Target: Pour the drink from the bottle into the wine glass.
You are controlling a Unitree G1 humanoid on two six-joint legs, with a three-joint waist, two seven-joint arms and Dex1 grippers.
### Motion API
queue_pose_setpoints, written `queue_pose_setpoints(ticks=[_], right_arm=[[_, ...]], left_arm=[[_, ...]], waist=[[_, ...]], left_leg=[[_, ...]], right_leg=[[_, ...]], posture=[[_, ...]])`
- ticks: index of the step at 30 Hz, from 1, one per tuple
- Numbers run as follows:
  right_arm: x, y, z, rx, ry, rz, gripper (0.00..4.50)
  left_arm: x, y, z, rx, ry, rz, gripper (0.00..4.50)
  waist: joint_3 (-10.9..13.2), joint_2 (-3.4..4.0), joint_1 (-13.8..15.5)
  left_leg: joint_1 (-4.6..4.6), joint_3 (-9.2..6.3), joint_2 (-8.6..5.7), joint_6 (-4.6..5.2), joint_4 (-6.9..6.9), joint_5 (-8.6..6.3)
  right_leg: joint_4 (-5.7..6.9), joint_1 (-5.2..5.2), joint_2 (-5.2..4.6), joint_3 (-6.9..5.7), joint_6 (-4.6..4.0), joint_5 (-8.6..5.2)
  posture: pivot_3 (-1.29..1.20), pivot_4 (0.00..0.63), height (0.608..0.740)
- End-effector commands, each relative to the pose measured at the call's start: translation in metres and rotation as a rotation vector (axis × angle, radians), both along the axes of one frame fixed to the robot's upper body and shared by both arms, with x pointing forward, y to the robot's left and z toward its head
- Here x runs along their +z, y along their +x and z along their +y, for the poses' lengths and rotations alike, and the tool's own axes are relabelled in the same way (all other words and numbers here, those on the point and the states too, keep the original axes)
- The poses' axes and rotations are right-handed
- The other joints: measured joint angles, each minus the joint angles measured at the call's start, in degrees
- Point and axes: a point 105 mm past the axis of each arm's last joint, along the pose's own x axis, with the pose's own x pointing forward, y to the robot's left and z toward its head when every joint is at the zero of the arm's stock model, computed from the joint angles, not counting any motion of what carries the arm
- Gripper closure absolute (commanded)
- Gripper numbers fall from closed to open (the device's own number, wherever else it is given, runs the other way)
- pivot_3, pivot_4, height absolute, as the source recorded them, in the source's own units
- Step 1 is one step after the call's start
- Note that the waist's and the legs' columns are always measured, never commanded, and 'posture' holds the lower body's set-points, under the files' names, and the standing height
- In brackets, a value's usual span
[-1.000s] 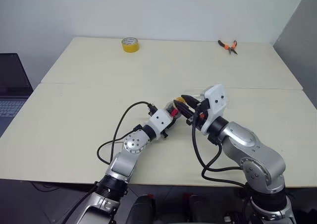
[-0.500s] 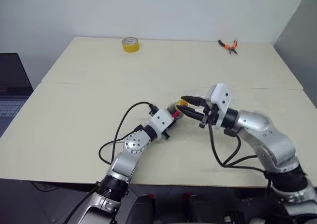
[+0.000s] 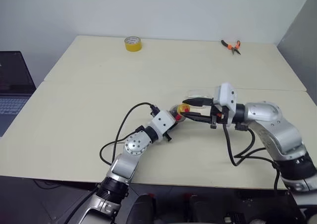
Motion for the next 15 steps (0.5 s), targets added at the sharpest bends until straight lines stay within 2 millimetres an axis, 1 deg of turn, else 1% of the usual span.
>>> queue_pose_setpoints(ticks=[1,2,4,7,9,15], right_arm=[[0.023,-0.018,0.001,-0.095,0.196,0.055,1.3],[0.025,-0.025,0.002,-0.138,0.252,0.077,0.96],[0.026,-0.032,0.005,-0.213,0.283,0.078,0.96],[0.025,-0.028,0.008,-0.366,0.319,0.059,0.96],[0.025,-0.025,0.011,-0.435,0.332,0.057,0.96],[0.022,-0.019,0.02,-0.521,0.289,0.014,0.96]], left_arm=[[0.032,-0.001,0.001,0.003,-0.064,-0.109,3.55],[0.031,0.0,0.002,0.009,-0.064,-0.107,3.55],[0.03,0.001,0.002,0.017,-0.064,-0.105,3.55],[0.029,0.001,0.001,0.02,-0.064,-0.1,3.57],[0.028,0.001,-0.001,0.018,-0.064,-0.098,3.6],[0.027,0.002,-0.007,0.009,-0.061,-0.093,3.6]], waist=[[0.0,0.01,0.0],[0.0,0.01,0.0],[0.0,0.01,-0.1],[0.0,0.01,-0.3],[0.0,0.01,-0.2],[0.0,0.01,-0.2]], left_leg=[[0.0,-0.03,0.01,0.0,-0.01,0.0],[-0.01,-0.02,0.0,0.0,-0.02,0.0],[-0.04,-0.04,0.01,0.0,-0.05,0.0],[-0.02,-0.01,0.0,0.0,-0.03,0.0],[0.01,-0.03,-0.01,-0.01,-0.03,0.0],[-0.01,-0.01,-0.03,-0.02,-0.04,0.01]], right_leg=[[0.01,0.01,0.0,-0.03,0.0,0.0],[0.02,-0.01,0.01,-0.02,0.0,0.0],[0.02,-0.02,0.01,-0.05,0.01,0.0],[0.03,-0.03,0.02,-0.01,0.02,-0.01],[0.05,-0.03,0.03,-0.04,0.02,-0.01],[0.02,-0.04,0.05,-0.01,0.02,-0.01]], posture=[[0.0,0.15,0.74],[0.0,0.15,0.74],[0.0,0.15,0.74],[0.0,0.15,0.74],[0.0,0.15,0.74],[0.0,0.15,0.74]])
